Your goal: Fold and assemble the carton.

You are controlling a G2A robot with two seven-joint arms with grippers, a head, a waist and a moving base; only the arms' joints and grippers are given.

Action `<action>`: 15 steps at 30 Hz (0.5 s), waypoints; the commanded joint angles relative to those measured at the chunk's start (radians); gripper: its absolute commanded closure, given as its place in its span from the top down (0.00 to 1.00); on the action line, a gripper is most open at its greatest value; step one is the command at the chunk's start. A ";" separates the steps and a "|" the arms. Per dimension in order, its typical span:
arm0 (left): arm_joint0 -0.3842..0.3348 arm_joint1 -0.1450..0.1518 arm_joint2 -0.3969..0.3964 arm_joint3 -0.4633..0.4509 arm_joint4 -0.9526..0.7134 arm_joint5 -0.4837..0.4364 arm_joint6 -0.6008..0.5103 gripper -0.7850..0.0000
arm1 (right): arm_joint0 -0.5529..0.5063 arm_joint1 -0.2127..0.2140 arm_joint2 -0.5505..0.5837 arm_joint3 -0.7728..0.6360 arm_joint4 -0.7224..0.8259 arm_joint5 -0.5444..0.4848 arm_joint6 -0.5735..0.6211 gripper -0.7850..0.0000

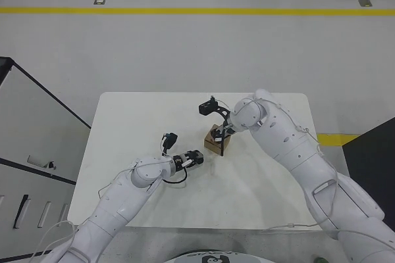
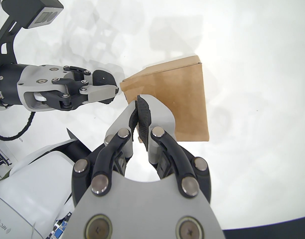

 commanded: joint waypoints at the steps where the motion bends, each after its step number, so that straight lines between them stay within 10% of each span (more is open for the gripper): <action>1: 0.000 0.000 0.000 0.000 0.000 0.000 0.000 0.00 | 0.000 -0.002 -0.006 0.006 0.001 0.000 -0.001 0.00; 15: 0.000 0.000 0.000 0.000 0.000 0.000 0.000 0.00 | 0.005 -0.001 -0.007 -0.017 -0.005 0.018 -0.008 0.00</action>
